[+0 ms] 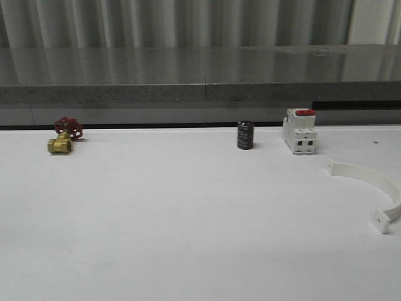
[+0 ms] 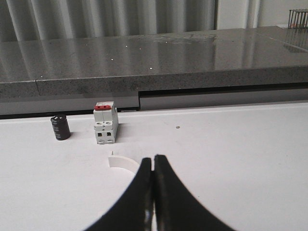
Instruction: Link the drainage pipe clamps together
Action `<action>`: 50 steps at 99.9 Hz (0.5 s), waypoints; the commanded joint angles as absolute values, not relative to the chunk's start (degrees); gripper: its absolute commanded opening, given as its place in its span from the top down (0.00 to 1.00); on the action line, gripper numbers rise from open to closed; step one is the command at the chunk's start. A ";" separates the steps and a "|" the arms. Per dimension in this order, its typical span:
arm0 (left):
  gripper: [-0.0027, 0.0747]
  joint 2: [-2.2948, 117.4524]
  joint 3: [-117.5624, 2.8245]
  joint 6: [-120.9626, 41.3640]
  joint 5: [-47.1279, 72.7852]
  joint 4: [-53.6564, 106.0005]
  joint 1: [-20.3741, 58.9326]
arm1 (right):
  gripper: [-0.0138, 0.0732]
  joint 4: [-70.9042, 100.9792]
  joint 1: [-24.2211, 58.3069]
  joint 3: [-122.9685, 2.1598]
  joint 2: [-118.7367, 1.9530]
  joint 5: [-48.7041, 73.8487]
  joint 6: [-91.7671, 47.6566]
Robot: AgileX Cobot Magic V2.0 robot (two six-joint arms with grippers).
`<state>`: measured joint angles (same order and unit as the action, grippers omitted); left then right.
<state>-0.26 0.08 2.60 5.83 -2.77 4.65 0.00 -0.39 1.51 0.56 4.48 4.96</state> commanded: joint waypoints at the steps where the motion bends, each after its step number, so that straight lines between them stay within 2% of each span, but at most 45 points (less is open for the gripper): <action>1: 0.99 -1.72 2.55 3.04 1.31 -2.66 5.17 | 0.92 0.00 -0.60 0.59 1.68 -0.64 4.42; 28: 0.99 -1.72 1.82 3.04 0.00 -2.66 5.17 | 0.92 0.00 -0.60 0.59 1.68 -0.64 4.42; 50: 0.99 2.07 -8.71 3.04 5.29 -2.66 5.17 | 0.92 0.00 -0.60 0.59 1.68 -0.64 4.42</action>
